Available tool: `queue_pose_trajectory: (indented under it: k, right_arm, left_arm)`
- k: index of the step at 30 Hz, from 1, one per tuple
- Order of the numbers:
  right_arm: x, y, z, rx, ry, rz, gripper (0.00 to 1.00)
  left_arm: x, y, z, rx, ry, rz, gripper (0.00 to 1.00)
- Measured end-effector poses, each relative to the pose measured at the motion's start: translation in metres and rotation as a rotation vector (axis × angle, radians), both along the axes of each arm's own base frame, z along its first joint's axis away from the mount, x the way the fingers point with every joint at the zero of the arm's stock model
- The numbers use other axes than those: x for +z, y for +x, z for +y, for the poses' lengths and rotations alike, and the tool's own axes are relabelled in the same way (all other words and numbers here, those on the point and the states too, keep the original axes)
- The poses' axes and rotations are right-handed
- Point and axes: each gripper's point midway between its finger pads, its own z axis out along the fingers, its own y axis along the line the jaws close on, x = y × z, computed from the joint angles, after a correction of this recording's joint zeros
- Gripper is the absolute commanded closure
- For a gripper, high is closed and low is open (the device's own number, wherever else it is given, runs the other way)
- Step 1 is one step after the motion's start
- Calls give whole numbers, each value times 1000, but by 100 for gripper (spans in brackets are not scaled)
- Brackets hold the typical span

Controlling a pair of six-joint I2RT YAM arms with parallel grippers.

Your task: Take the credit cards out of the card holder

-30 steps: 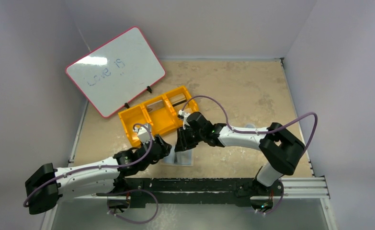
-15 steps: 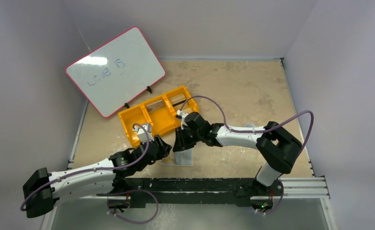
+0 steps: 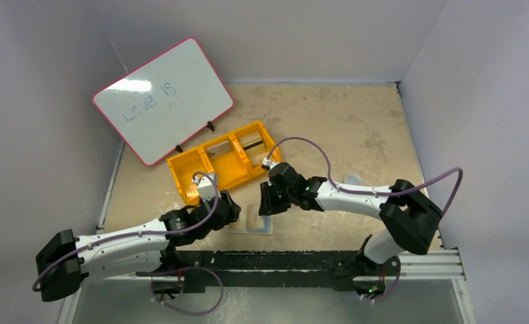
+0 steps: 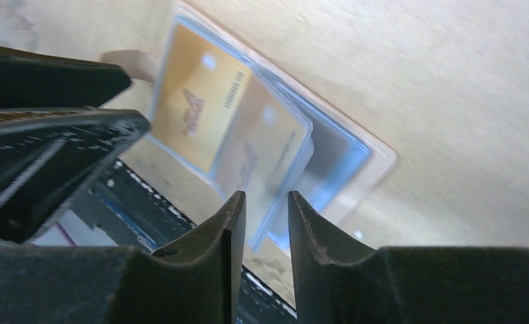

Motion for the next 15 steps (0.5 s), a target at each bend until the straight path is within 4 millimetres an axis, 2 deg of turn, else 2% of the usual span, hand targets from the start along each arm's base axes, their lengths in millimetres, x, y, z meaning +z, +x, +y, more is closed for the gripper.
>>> queue_pose_trajectory:
  k: [4,7,9,12,15]
  right_arm:
    - [-5,0,-22,-63,-77,-4,66]
    - [5,2,-26,-83,-73,-27,62]
    - [19,4,-21,-82,-25,-49,60]
    - [42,8,-1,-62,95,-75,60]
    - [44,7,19,-27,172,-53,62]
  left_arm:
    - [-3,1,0,3,19,7,56]
    - [-6,0,3,6,32,11,53]
    - [-7,0,4,10,40,13,52]
    - [-9,0,5,15,45,19,51]
    - [-14,-1,5,15,62,32,49]
